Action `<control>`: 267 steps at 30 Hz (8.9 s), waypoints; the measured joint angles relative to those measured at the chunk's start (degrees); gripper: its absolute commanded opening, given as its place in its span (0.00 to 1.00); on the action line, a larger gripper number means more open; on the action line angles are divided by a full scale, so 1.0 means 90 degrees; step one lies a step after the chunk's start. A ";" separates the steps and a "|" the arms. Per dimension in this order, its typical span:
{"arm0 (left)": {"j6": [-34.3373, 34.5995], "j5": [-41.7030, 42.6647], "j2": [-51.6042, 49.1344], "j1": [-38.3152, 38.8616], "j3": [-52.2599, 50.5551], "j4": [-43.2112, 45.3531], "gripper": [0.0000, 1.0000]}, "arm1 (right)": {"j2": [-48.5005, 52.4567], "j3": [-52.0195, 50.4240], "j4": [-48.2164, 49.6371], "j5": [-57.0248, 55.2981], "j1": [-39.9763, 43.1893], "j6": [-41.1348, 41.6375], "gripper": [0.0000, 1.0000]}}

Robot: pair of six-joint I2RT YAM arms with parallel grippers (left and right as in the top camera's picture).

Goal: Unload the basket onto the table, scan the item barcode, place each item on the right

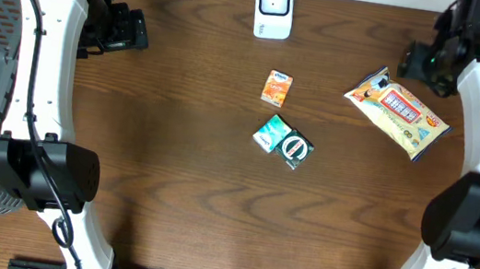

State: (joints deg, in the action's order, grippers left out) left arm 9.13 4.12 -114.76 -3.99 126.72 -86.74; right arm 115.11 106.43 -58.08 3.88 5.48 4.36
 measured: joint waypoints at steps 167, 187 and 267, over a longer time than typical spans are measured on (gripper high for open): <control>0.0000 0.0000 0.0000 0.0000 0.0000 -0.0002 0.98 | -0.1010 -0.3424 0.8910 0.6460 -0.1202 0.8565 0.01; 0.0000 0.0000 0.0000 0.0000 0.0000 0.0000 0.98 | -0.1010 -0.3424 0.8757 0.6392 -0.1205 0.8218 0.01; 0.0000 0.0000 0.0000 0.0000 0.0000 -0.0002 0.98 | 0.0527 -0.2363 0.1710 0.0549 -0.1702 -0.1715 0.01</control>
State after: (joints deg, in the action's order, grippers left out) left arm 9.13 4.12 -114.76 -3.99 126.72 -86.76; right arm 119.85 85.17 -42.70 8.82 -9.85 -11.07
